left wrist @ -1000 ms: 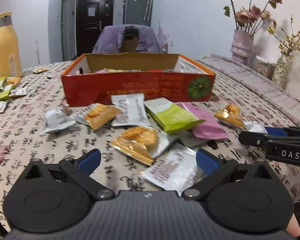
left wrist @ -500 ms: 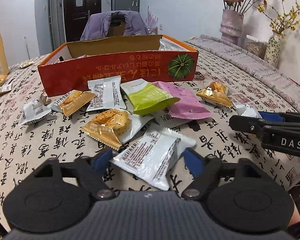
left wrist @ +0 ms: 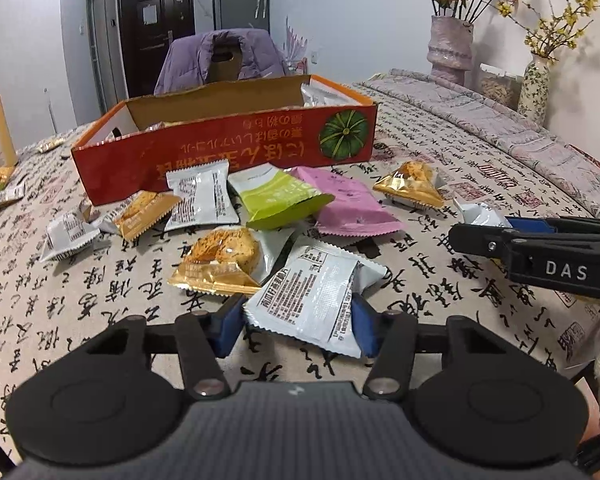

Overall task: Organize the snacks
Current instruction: 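Grasp a white packet with the left tool while the right tool grasps another white packet, then carry both white packets over the box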

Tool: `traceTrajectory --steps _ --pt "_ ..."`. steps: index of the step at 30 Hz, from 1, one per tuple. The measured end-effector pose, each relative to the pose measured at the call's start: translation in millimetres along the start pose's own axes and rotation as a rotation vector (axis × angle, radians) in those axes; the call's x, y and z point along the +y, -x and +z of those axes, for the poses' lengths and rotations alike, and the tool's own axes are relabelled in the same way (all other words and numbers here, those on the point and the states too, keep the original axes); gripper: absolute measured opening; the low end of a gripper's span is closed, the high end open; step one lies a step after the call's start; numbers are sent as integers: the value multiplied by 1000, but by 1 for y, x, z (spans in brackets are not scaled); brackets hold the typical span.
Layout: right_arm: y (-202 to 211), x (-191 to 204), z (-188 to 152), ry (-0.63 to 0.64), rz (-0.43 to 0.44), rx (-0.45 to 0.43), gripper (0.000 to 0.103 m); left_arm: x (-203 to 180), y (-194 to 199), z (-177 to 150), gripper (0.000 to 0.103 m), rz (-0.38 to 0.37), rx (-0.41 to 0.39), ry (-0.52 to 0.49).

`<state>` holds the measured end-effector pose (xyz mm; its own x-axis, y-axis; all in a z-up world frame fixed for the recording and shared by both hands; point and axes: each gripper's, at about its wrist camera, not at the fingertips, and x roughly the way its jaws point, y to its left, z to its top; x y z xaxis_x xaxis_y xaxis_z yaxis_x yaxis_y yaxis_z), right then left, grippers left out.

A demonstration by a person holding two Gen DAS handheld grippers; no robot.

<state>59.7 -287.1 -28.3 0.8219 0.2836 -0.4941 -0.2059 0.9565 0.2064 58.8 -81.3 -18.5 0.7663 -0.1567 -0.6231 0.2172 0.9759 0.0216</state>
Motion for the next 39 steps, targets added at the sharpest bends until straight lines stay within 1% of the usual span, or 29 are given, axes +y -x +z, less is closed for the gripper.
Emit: traceTrajectory --steps 6,15,20,26,32,39 --pt "3 0 -1 -1 0 -4 48 -5 14 2 56 7 -45 -26" --pt "6 7 1 14 0 -10 48 -3 26 1 56 -4 -80 -27" --pt "6 13 5 30 0 -16 48 -2 33 3 56 -19 -113 -29" --pt "4 20 13 58 -3 -30 48 1 39 9 56 -10 -153 -27" --pt "-4 29 27 91 -2 -49 48 11 42 23 56 7 -196 -8" --pt "-18 41 53 134 4 -90 48 28 41 49 56 40 -259 19"
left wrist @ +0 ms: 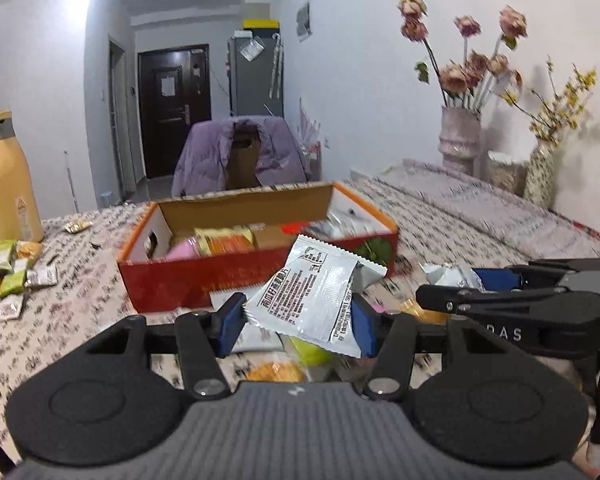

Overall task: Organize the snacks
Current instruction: 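Carry both white packets over the box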

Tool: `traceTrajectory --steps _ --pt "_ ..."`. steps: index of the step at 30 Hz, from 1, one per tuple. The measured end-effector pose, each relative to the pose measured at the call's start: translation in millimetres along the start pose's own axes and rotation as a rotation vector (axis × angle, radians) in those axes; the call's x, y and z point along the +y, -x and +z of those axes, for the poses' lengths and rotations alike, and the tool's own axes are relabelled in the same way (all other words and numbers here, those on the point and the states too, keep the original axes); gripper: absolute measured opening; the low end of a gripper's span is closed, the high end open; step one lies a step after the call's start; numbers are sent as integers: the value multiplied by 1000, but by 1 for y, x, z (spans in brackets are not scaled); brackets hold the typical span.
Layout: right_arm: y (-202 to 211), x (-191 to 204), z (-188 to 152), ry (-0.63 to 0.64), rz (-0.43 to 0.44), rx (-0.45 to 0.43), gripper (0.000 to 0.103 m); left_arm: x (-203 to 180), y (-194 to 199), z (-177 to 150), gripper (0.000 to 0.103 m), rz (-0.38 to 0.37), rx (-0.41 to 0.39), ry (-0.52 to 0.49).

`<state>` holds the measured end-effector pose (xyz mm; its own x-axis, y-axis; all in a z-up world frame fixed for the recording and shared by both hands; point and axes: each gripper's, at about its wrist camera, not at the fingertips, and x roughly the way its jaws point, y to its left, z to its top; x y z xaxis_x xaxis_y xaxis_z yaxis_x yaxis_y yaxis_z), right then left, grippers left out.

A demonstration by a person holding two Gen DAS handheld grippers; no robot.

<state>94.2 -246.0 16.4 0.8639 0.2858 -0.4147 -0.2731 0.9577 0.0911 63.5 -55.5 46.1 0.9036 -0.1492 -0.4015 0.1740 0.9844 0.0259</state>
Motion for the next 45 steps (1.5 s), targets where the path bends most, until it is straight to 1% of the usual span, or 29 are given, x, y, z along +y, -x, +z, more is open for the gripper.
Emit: traceTrajectory --steps 9,13,20,27,32,34,37,39,41,45 --pt "-31 12 39 56 -1 -48 48 23 -23 35 56 51 -70 19" --pt "-48 18 57 82 -8 -65 48 34 -41 49 56 81 -92 36" --pt "-80 25 80 95 -12 -76 48 52 -75 69 56 140 -101 66" --pt "-124 28 99 92 -31 -46 48 70 -109 83 56 188 -85 98" --pt "-154 28 104 79 -54 -25 48 82 -134 88 56 215 -76 121" --pt "-162 29 101 81 -65 -27 48 87 -143 87 56 232 -74 134" --pt "-170 29 94 89 -74 -25 48 93 -154 80 56 235 -68 160" --pt "-177 27 90 98 -79 -16 48 95 -163 72 56 230 -54 160" --pt "-181 25 86 107 -87 -6 48 96 -172 65 56 203 -25 153" --pt "-188 23 82 108 -88 11 49 100 -178 58 56 182 3 149"
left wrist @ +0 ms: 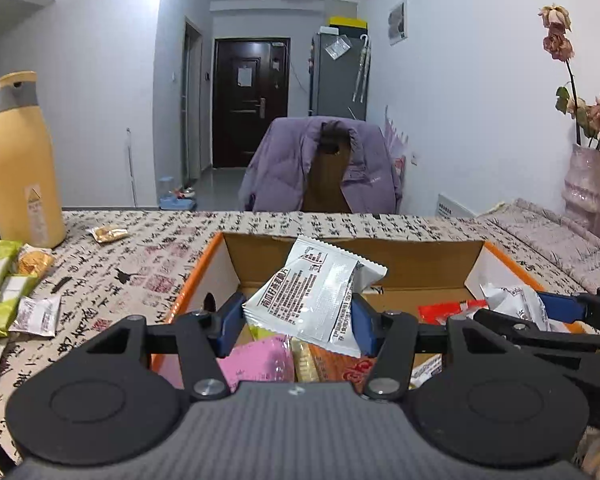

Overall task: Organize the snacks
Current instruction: 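Carry both white packets over the box, then release both white packets into the box and lift the tools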

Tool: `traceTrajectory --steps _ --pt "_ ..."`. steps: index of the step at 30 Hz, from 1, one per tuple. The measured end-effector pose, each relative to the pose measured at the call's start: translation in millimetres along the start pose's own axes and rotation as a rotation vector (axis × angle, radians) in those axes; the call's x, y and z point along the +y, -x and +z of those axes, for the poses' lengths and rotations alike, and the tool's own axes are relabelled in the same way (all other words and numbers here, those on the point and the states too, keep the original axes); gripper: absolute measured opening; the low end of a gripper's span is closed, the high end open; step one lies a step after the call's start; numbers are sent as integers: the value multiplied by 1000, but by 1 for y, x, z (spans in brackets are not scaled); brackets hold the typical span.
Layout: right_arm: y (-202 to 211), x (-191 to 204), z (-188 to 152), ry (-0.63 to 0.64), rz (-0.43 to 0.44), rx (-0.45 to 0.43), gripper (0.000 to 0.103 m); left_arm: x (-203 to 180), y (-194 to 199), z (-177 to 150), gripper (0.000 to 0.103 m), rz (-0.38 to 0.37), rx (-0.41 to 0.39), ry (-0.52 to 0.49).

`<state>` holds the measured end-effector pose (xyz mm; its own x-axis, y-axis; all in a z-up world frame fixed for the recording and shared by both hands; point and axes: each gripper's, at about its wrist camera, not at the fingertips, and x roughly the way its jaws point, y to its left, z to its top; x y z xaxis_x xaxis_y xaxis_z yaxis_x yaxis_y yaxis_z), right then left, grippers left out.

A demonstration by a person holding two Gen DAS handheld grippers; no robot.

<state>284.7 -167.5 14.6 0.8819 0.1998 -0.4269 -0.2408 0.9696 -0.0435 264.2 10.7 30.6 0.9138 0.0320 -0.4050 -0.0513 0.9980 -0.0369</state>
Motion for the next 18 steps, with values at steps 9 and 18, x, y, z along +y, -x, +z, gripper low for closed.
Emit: traceTrajectory --steps 9,18 --pt "5 -6 -3 -28 -18 -17 102 10 3 -3 96 -14 -19 53" --pt "11 -16 -3 -67 -16 -35 103 11 8 1 103 -6 -49 63"
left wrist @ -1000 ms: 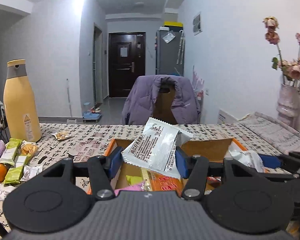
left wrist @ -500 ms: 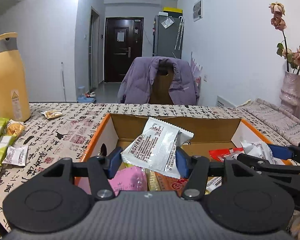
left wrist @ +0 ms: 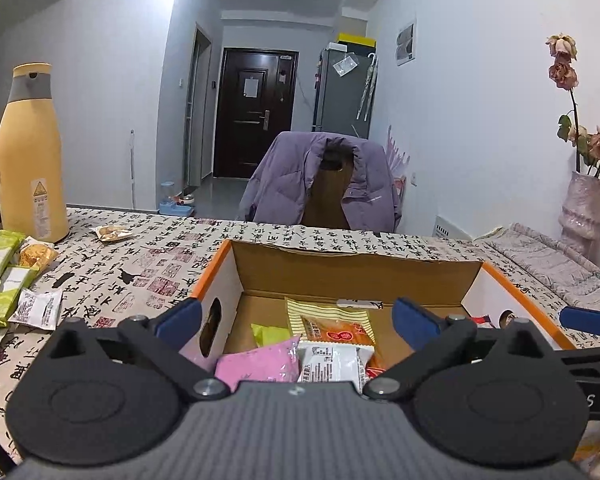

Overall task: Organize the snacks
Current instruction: 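Release both white packets into the box and lift the tools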

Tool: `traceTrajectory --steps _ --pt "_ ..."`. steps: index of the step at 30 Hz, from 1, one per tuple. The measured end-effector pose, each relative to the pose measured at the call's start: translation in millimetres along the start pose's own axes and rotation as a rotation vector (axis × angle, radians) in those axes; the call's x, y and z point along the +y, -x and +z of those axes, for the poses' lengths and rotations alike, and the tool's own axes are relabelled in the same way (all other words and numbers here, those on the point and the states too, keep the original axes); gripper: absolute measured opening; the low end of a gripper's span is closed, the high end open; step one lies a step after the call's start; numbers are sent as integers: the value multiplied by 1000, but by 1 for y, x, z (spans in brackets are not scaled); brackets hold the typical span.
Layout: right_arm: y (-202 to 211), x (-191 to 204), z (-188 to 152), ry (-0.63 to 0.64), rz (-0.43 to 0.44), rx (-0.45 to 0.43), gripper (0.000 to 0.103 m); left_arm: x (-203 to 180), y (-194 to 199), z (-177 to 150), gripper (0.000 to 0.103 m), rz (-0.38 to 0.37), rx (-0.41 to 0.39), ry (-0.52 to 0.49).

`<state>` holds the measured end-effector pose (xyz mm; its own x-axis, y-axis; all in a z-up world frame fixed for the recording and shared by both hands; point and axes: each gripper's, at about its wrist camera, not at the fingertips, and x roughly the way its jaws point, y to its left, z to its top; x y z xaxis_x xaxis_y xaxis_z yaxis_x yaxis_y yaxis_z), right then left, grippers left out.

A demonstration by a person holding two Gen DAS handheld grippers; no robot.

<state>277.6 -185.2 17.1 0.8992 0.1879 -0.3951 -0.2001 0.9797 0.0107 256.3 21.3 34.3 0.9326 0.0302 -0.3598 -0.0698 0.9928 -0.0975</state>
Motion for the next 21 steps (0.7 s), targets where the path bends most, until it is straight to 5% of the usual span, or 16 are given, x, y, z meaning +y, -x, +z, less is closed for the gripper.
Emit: traceTrajectory --steps 21 --pt "37 8 16 50 -15 -28 103 -5 33 26 103 -9 -34 31"
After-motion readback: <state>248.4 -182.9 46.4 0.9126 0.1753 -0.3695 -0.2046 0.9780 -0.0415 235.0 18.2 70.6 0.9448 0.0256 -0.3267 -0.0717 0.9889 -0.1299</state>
